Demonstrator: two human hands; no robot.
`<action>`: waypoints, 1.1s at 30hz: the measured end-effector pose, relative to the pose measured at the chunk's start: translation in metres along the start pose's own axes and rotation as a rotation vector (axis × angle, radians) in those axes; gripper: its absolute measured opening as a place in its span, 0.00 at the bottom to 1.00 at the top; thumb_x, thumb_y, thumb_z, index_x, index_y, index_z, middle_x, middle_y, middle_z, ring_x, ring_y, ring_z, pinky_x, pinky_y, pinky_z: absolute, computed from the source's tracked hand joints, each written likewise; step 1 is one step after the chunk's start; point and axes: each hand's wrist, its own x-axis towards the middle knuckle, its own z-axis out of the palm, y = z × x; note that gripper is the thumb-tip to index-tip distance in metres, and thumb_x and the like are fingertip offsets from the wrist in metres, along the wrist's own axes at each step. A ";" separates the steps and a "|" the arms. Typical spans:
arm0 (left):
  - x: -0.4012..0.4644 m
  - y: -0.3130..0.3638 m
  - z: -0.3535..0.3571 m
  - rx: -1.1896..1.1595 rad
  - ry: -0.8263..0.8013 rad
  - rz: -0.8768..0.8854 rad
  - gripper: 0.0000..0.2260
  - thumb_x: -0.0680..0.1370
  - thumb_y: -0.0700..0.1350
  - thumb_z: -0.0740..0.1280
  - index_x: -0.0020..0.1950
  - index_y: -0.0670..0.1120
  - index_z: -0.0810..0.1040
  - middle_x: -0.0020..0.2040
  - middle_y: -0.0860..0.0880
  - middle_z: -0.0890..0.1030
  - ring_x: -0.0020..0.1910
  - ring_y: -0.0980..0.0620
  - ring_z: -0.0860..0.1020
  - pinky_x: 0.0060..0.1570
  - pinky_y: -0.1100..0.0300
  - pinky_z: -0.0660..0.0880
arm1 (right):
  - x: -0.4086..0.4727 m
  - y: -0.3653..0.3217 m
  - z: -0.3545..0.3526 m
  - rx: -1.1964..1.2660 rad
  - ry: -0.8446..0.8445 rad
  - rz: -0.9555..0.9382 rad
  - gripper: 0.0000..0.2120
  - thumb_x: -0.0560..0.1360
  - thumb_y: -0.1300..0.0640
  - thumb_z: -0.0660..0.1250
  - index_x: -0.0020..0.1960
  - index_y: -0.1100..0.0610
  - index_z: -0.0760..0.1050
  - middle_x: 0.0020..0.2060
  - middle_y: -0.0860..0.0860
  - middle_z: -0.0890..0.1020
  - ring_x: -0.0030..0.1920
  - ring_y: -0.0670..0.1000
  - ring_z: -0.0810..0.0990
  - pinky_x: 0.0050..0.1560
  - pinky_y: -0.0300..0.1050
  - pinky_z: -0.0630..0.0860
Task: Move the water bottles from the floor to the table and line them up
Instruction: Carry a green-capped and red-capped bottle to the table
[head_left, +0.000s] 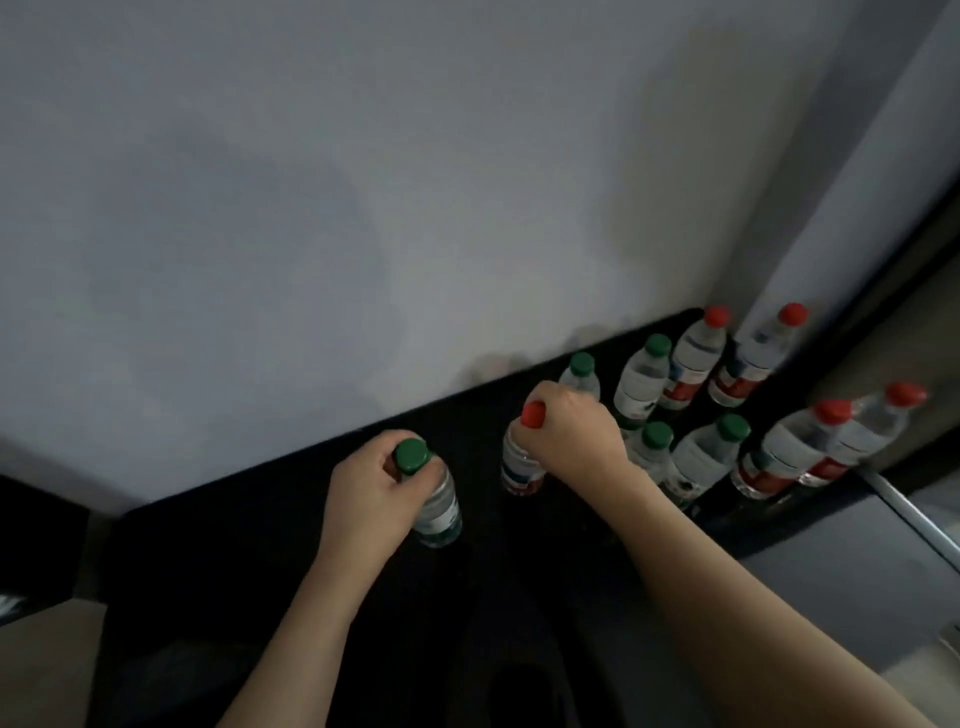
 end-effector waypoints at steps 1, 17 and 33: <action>0.008 0.000 0.006 0.008 0.010 -0.012 0.06 0.70 0.49 0.74 0.43 0.59 0.80 0.39 0.61 0.82 0.39 0.63 0.80 0.35 0.73 0.72 | 0.012 0.004 0.004 0.003 -0.019 -0.012 0.09 0.70 0.48 0.66 0.45 0.52 0.73 0.38 0.48 0.77 0.39 0.52 0.76 0.36 0.44 0.69; 0.087 -0.027 0.076 0.204 -0.025 -0.144 0.06 0.74 0.49 0.72 0.48 0.56 0.78 0.40 0.58 0.80 0.42 0.65 0.78 0.36 0.71 0.71 | 0.095 0.028 0.044 -0.041 -0.155 -0.066 0.13 0.75 0.47 0.66 0.54 0.53 0.70 0.46 0.51 0.74 0.40 0.51 0.75 0.37 0.45 0.70; 0.071 -0.024 0.065 0.243 -0.015 -0.218 0.18 0.76 0.48 0.70 0.66 0.50 0.75 0.51 0.53 0.79 0.47 0.55 0.79 0.48 0.58 0.78 | 0.073 0.019 0.026 -0.080 0.031 -0.228 0.21 0.76 0.49 0.65 0.64 0.59 0.71 0.58 0.57 0.75 0.55 0.60 0.76 0.51 0.51 0.74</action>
